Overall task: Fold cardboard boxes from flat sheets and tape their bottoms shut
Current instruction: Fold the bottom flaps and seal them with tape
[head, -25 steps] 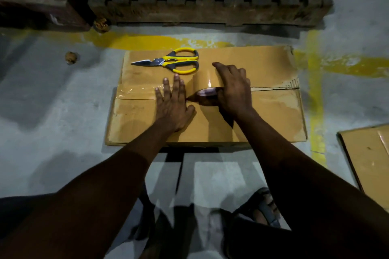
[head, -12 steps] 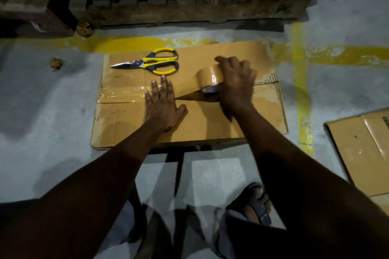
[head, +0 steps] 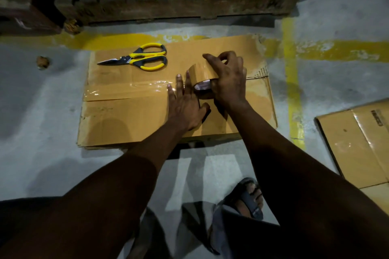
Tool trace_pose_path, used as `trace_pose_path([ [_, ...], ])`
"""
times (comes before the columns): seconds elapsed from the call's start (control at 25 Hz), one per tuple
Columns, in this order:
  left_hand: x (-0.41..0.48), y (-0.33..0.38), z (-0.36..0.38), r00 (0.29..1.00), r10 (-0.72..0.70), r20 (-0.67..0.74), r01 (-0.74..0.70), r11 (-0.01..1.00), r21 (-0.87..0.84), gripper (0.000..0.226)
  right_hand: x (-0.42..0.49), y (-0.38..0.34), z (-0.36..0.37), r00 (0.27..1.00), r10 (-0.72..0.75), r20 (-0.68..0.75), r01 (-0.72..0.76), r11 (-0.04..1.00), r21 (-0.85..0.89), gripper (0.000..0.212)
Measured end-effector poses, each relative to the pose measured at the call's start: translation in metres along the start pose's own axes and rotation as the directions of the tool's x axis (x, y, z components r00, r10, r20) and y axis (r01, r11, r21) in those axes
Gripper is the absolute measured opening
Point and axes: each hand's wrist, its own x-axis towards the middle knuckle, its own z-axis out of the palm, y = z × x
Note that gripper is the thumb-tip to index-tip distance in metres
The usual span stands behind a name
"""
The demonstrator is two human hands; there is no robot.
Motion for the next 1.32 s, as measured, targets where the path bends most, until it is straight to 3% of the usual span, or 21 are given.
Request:
trace_pose_path([
  [0.28, 0.0, 0.0, 0.002, 1.0, -0.018, 0.002, 0.018, 1.0, -0.017, 0.085, 0.003, 0.012, 0.0, 0.993, 0.046, 0.108, -0.041, 0.998, -0.043, 0.073],
  [0.4, 0.0, 0.001, 0.002, 0.999, -0.041, -0.006, 0.041, 0.999, 0.019, 0.089, -0.004, 0.052, -0.027, 0.957, 0.226, -0.183, -0.262, 0.942, -0.209, 0.062],
  [0.48, 0.0, 0.003, 0.003, 0.998, -0.054, -0.011, 0.054, 0.998, 0.041, 0.089, -0.008, 0.079, -0.041, 0.901, 0.359, -0.242, -0.396, 0.909, -0.126, 0.059],
  [0.64, 0.002, 0.013, -0.002, 0.999, -0.032, -0.012, 0.033, 0.998, 0.05, 0.084, -0.01, 0.083, -0.033, 0.825, 0.547, -0.143, -0.506, 0.827, 0.243, 0.056],
  [0.76, 0.006, 0.03, -0.006, 0.999, 0.034, -0.014, -0.033, 0.998, 0.048, 0.084, -0.021, 0.07, -0.03, 0.842, 0.524, -0.131, -0.499, 0.847, 0.182, 0.054],
  [0.92, -0.007, 0.031, 0.0, 0.998, -0.032, -0.052, 0.033, 0.999, 0.026, 0.084, -0.038, 0.049, -0.021, 0.888, 0.457, -0.046, -0.451, 0.886, 0.108, 0.053],
  [1.08, -0.012, 0.029, 0.004, 0.998, 0.055, -0.041, -0.053, 0.997, 0.05, 0.086, -0.042, 0.043, -0.01, 0.884, 0.466, -0.021, -0.461, 0.88, 0.117, 0.057],
  [1.32, -0.006, 0.043, 0.007, 0.999, 0.031, -0.012, -0.03, 0.999, 0.02, 0.084, -0.037, 0.036, -0.008, 0.878, 0.477, 0.02, -0.478, 0.877, 0.048, 0.051],
])
